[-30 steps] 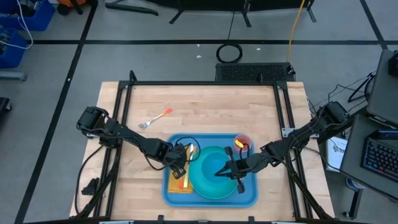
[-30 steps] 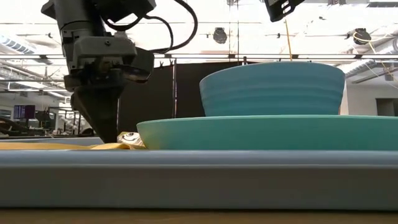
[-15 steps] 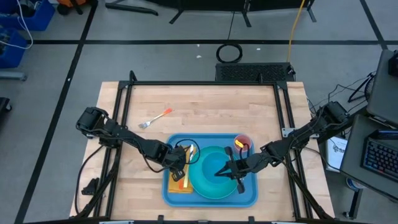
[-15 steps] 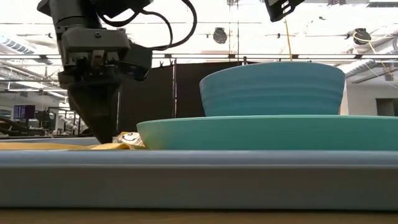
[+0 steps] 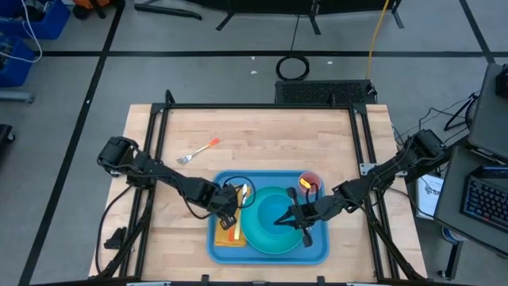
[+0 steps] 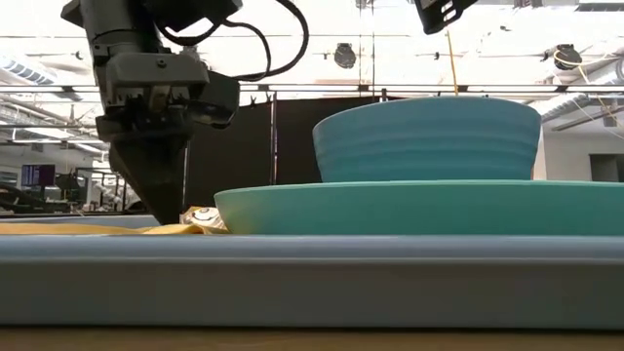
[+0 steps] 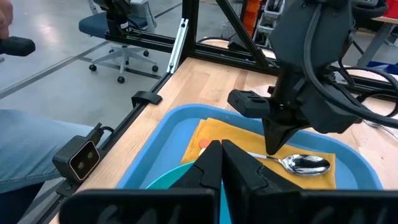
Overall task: Set up tray
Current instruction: Put the orange spoon on top of the yellow napkin to the left of the yellow knife
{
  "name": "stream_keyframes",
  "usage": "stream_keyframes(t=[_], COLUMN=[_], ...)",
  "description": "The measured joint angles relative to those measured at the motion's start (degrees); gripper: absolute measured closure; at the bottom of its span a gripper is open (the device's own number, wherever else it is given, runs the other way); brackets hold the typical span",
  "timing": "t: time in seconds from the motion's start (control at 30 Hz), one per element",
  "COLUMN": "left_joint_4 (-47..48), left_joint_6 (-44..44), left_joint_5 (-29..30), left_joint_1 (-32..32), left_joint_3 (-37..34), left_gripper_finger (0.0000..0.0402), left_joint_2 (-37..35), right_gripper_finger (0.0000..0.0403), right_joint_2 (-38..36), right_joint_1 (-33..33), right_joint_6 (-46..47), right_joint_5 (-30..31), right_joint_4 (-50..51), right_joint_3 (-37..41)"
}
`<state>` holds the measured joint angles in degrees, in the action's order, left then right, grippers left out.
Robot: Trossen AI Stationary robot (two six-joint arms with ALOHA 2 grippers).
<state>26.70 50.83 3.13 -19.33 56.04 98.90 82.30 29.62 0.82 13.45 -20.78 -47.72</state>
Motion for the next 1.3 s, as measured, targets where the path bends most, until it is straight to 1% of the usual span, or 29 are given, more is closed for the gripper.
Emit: stream_keyframes(t=[0.3, 0.43, 0.5, 0.63, 0.8, 0.97, 1.17, 1.3], left_joint_4=[-3.39, -4.26, -4.97, -7.66, -7.92, -11.81, -11.64, -10.53], left_joint_6=[-0.84, -1.52, -3.05, -5.13, -6.20, -9.34, -6.12, -2.05], left_joint_5=[-1.20, -0.33, 0.85, 1.25, 2.69, 3.16, 2.65, -0.05], left_joint_1=[0.17, 0.15, -0.19, -0.41, -0.42, -1.16, -1.40, -1.81], left_joint_3=[0.28, 0.20, 0.03, -0.05, -0.05, -0.05, -0.05, -0.05], left_gripper_finger=[0.0401, 0.0401, 0.0401, 0.0401, 0.0401, 0.0401, 0.0401, 0.0399], left_joint_2=[4.57, 3.59, 2.95, 2.81, 2.81, 2.77, 2.75, 2.75], right_gripper_finger=[0.0403, 0.0403, 0.0403, 0.0403, 0.0403, 0.0403, 0.0403, 0.0403], right_joint_2=[0.00, 0.00, 0.00, 0.00, 0.00, 0.00, 0.00, 0.00], right_joint_1=[-0.01, 0.00, 0.01, -0.01, -0.01, 0.01, 0.00, -0.01], right_joint_6=[0.00, 0.00, 0.00, 0.00, 0.00, 0.00, 0.00, 0.00], right_joint_5=[0.00, 0.00, 0.00, 0.00, 0.00, 0.00, 0.00, 0.00], right_joint_4=[-0.07, -0.14, -0.26, -0.23, -0.20, -0.02, 0.01, 0.00], right_joint_3=[0.00, 0.00, 0.00, 0.00, 0.02, 0.02, 0.02, 0.02])
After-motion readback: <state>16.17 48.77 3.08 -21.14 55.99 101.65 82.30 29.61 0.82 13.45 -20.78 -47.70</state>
